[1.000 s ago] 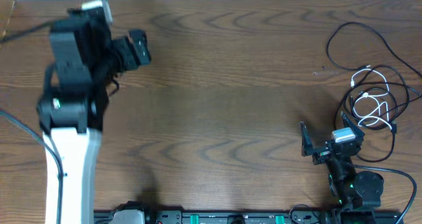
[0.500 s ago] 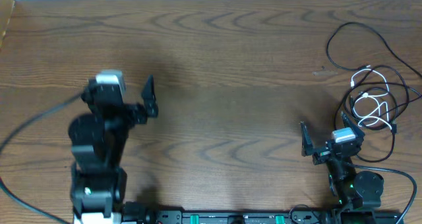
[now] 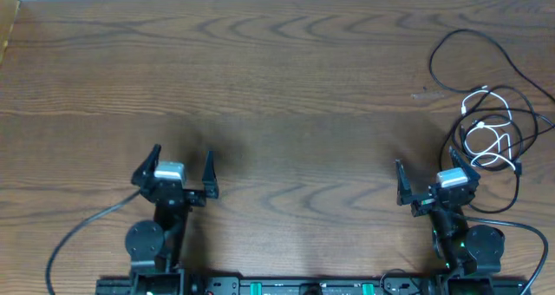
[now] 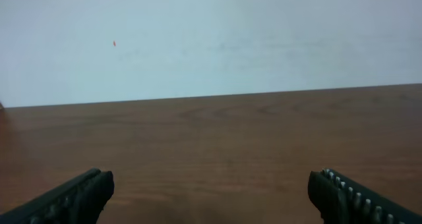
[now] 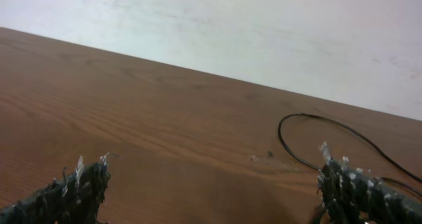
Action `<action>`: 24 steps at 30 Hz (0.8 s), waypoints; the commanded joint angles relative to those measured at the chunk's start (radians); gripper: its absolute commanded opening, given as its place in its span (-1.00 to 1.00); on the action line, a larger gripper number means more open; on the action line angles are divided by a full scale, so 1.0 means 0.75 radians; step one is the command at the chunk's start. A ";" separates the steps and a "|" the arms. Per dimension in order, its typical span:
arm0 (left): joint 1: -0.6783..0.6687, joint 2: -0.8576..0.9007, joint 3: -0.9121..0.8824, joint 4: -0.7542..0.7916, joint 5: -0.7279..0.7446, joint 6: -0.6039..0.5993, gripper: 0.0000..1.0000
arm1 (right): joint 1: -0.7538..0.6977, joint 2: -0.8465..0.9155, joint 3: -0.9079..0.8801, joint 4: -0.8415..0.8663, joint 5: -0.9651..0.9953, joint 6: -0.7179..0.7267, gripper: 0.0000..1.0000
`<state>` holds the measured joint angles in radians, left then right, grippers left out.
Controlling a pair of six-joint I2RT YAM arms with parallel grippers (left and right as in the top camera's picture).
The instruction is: Untangle cables
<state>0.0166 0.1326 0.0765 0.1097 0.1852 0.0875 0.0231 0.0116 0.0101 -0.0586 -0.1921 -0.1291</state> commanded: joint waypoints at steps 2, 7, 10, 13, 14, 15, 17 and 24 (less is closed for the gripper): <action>-0.003 -0.141 -0.098 -0.012 -0.005 0.028 1.00 | 0.004 -0.009 -0.006 -0.001 0.003 -0.009 0.99; -0.002 -0.175 -0.097 -0.139 -0.056 0.043 1.00 | 0.004 -0.009 -0.006 -0.001 0.003 -0.009 0.99; -0.002 -0.175 -0.097 -0.225 -0.058 0.042 1.00 | 0.004 -0.009 -0.006 -0.001 0.003 -0.009 0.99; -0.002 -0.169 -0.097 -0.225 -0.058 0.043 1.00 | 0.004 -0.009 -0.006 -0.001 0.003 -0.009 0.98; -0.002 -0.169 -0.097 -0.225 -0.058 0.042 1.00 | 0.004 -0.009 -0.006 -0.001 0.003 -0.009 0.99; -0.002 -0.168 -0.097 -0.225 -0.058 0.042 1.00 | 0.004 -0.009 -0.006 -0.001 0.003 -0.009 0.98; -0.002 -0.164 -0.097 -0.225 -0.058 0.043 1.00 | 0.004 -0.009 -0.006 -0.001 0.003 -0.009 0.99; -0.002 -0.151 -0.097 -0.225 -0.058 0.042 1.00 | 0.004 -0.009 -0.006 -0.001 0.003 -0.009 0.99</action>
<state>0.0166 0.0132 0.0154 -0.0170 0.1314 0.1062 0.0231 0.0116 0.0101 -0.0589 -0.1902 -0.1287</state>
